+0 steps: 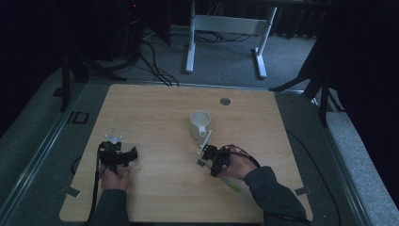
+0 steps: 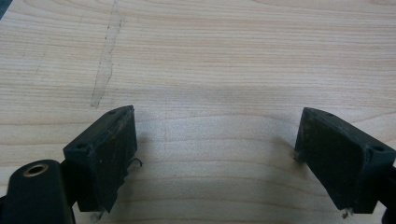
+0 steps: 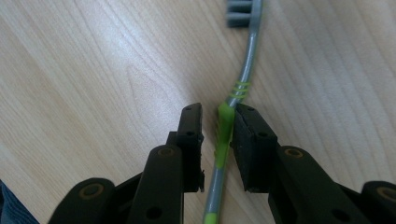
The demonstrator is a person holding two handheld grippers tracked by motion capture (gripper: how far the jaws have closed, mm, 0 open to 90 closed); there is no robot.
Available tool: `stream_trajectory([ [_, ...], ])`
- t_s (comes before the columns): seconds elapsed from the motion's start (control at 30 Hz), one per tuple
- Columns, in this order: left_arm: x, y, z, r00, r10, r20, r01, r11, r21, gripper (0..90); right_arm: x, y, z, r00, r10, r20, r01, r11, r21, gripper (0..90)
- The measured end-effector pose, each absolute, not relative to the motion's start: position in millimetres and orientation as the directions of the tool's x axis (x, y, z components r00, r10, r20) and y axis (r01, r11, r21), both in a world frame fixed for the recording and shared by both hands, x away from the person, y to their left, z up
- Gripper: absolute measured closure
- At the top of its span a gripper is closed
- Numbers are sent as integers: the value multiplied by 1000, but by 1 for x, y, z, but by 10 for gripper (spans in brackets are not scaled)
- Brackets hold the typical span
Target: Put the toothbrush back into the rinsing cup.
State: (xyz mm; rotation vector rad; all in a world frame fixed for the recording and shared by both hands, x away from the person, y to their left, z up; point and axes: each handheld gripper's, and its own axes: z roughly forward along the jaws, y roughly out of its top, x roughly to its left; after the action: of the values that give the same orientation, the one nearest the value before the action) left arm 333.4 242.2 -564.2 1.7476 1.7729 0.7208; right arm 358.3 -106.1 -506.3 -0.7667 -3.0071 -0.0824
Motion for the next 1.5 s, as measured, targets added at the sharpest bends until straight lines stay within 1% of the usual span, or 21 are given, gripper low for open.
stream_trajectory([
  [0.33, 333, 242, -564, -10, 1000, -10, 709, 14, 705, 133, 360, -108, -514, -877, 479, 43, 479, 878, -1, 739],
  [0.4, 333, 242, -564, -10, 1000, -10, 710, 14, 705, 133, 360, -109, -517, -876, 480, 40, 480, 877, -16, 755],
  [0.5, 333, 242, -564, -10, 1000, -10, 709, 14, 705, 133, 361, -109, -517, -873, 485, 45, 485, 874, -15, 771],
  [0.57, 333, 242, -564, -10, 1000, -10, 709, 14, 705, 133, 362, -109, -517, -872, 488, 42, 487, 873, -22, 801],
  [0.63, 333, 242, -564, -10, 1000, -10, 709, 14, 705, 133, 363, -109, -518, -868, 494, 48, 494, 869, -25, 807],
  [0.7, 333, 242, -564, -10, 1000, -10, 710, 14, 705, 133, 363, -108, -517, -877, 479, 41, 478, 878, -32, 814],
  [0.83, 333, 242, -564, -10, 1000, -10, 709, 14, 705, 133, 363, -110, -517, -875, 481, 54, 481, 877, -14, 818],
  [1.27, 333, 242, -564, -10, 1000, -10, 710, 14, 705, 133, 369, -122, -498, -849, 528, 34, 529, 846, 72, 818],
  [1.5, 333, 242, -564, -10, 1000, -10, 709, 14, 705, 133, 374, -129, -496, -830, 557, 42, 558, 825, 89, 818],
])
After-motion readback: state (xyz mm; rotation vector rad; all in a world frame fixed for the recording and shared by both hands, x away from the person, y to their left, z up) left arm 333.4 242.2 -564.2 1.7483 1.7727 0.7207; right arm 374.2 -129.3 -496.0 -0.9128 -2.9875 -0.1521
